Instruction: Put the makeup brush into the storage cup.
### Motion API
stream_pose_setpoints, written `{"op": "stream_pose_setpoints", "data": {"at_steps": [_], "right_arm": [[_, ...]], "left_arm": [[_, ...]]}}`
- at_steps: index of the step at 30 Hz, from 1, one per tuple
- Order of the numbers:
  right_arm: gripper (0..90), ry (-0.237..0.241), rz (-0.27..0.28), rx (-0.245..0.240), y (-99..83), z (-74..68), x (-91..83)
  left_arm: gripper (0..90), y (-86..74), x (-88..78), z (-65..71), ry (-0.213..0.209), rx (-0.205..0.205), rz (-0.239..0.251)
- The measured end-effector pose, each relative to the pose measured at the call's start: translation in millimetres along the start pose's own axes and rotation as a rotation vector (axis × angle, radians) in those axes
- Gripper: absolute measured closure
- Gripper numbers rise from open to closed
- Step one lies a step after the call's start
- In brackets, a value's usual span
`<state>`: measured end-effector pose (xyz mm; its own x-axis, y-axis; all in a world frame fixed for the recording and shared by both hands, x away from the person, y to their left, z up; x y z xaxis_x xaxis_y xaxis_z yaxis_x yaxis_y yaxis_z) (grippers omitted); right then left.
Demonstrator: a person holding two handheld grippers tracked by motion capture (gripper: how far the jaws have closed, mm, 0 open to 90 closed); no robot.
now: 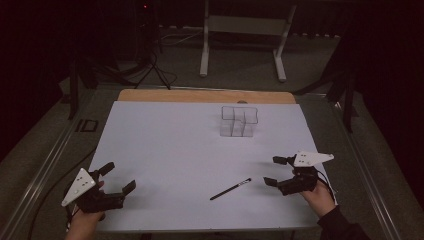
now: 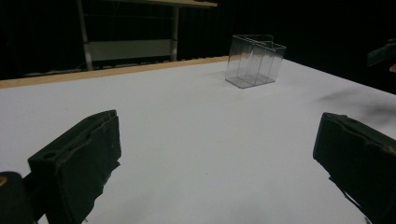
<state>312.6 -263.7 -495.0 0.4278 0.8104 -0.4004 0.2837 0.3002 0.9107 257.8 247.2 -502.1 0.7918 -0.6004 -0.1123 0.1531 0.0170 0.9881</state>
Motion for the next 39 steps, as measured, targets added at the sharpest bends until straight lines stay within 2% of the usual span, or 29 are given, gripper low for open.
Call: {"op": "stream_pose_setpoints", "data": {"at_steps": [3, 5, 7, 9, 13, 15, 16, 17, 18, 23, 24, 25, 26, 27, 30, 32, 39], "right_arm": [[14.2, 0.02, -0.022, -0.01, -1.2, 1.0, 4.9], [14.2, 0.034, -0.06, -0.02, -2.9, 2.3, 9.5], [14.1, 0.068, -0.103, -0.021, -5.1, 4.3, 15.3], [14.2, 0.084, -0.114, -0.02, -5.9, 5.1, 17.0], [14.1, 0.12, -0.187, -0.038, -9.5, 8.1, 22.3], [14.3, 0.133, -0.243, -0.063, -11.6, 8.3, 24.6], [14.3, 0.133, -0.243, -0.063, -11.6, 8.3, 24.6], [14.5, 0.153, -0.302, -0.06, -14.1, 8.1, 26.6], [14.5, 0.153, -0.302, -0.06, -14.1, 8.1, 26.6], [14.2, 0.211, -0.411, -0.078, -21.7, 5.8, 31.3], [14.2, 0.225, -0.438, -0.091, -23.8, 4.2, 32.7], [14.2, 0.225, -0.438, -0.091, -23.8, 4.2, 32.7], [14.3, 0.236, -0.473, -0.122, -26.3, 2.3, 34.0], [14.6, 0.263, -0.496, -0.126, -27.9, 0.2, 35.6], [14.6, 0.272, -0.53, -0.148, -28.6, -1.1, 39.2], [15.1, 0.286, -0.536, -0.142, -26.8, -1.3, 41.5], [15.3, 0.321, -0.598, -0.192, -22.0, 0.0, 49.0]], "left_arm": [[2.1, 0.5, -0.6, -0.1, 0.0, 0.005, 0.0], [2.1, 0.5, -0.9, -0.3, 0.001, 0.004, 0.001], [2.1, 0.3, -0.9, -0.3, 0.001, 0.003, 0.0], [2.1, 0.4, -0.8, -0.1, -0.001, 0.005, -0.001], [2.1, 0.4, -0.6, 0.8, -0.005, 0.008, -0.002], [2.1, 0.4, -0.6, 0.8, -0.005, 0.008, -0.002], [2.1, 0.4, -0.6, 0.8, -0.006, 0.007, -0.002], [2.1, 0.4, -0.7, 0.6, -0.006, 0.006, -0.002], [2.1, 0.4, -0.8, 0.4, -0.005, 0.005, -0.003], [2.1, 0.6, -1.0, 0.6, -0.007, 0.004, -0.002], [2.1, 0.4, -0.8, 0.7, -0.008, 0.005, -0.004], [2.1, 0.4, -0.8, 0.7, -0.008, 0.005, -0.004], [2.1, 0.2, -0.6, 0.7, -0.009, 0.004, -0.004], [2.1, 0.2, -0.5, 0.8, -0.009, 0.003, -0.004], [2.1, 0.3, -0.7, 0.7, -0.01, 0.002, -0.003], [2.1, 0.3, -0.7, 0.6, -0.009, 0.003, -0.003], [2.1, 0.2, -1.0, 0.3, -0.01, 0.002, -0.003]]}}
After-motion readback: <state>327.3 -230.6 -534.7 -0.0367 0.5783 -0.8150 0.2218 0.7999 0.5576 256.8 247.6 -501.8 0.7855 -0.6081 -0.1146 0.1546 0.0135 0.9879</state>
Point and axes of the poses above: each handheld gripper's, and its own axes: x roughly forward along the jaws, y roughly out of its top, z roughly to its right, the point moved 5 cm from there along x, roughly forward along the jaws, and after that the axes turned 7 degrees about z, right-handed, at the moved point
